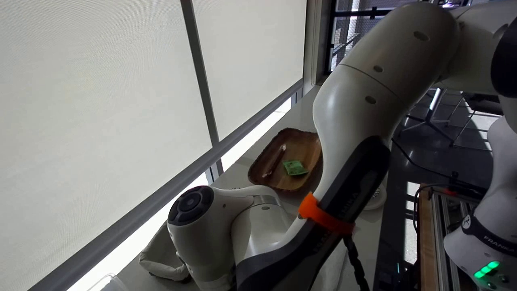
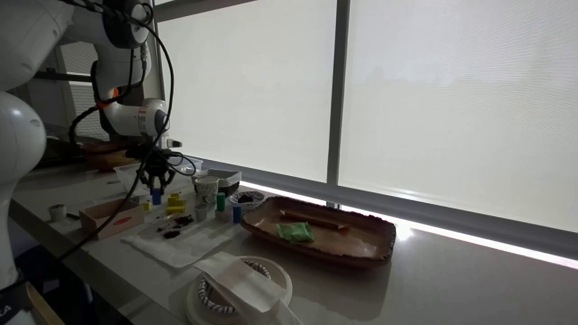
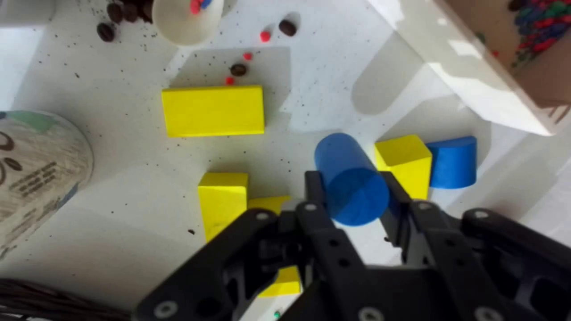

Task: Pick up the green block on the left, put it on the letter block on the right, pick up the blue block on the left and put it on the other letter block on the right

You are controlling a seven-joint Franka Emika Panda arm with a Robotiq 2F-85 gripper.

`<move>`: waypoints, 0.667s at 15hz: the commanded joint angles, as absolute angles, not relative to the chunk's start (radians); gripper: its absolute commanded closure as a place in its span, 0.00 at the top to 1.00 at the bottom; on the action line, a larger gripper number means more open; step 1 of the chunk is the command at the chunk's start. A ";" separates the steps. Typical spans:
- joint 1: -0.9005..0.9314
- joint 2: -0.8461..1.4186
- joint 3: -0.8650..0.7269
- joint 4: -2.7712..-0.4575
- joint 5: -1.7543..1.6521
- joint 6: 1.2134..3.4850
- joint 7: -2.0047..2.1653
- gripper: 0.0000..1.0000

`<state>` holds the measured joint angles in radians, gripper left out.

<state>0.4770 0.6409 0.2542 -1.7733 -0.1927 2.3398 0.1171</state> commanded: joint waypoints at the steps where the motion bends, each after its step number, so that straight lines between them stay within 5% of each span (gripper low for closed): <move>1: 0.504 0.437 0.256 -1.891 -0.159 2.189 0.222 0.08; 6: 0.505 0.192 0.283 -1.961 -0.128 1.915 0.433 0.08; 7: 0.511 0.315 0.286 -1.857 -0.171 1.936 0.395 0.33; 10: 0.495 0.208 0.301 -1.917 -0.149 1.905 0.420 0.33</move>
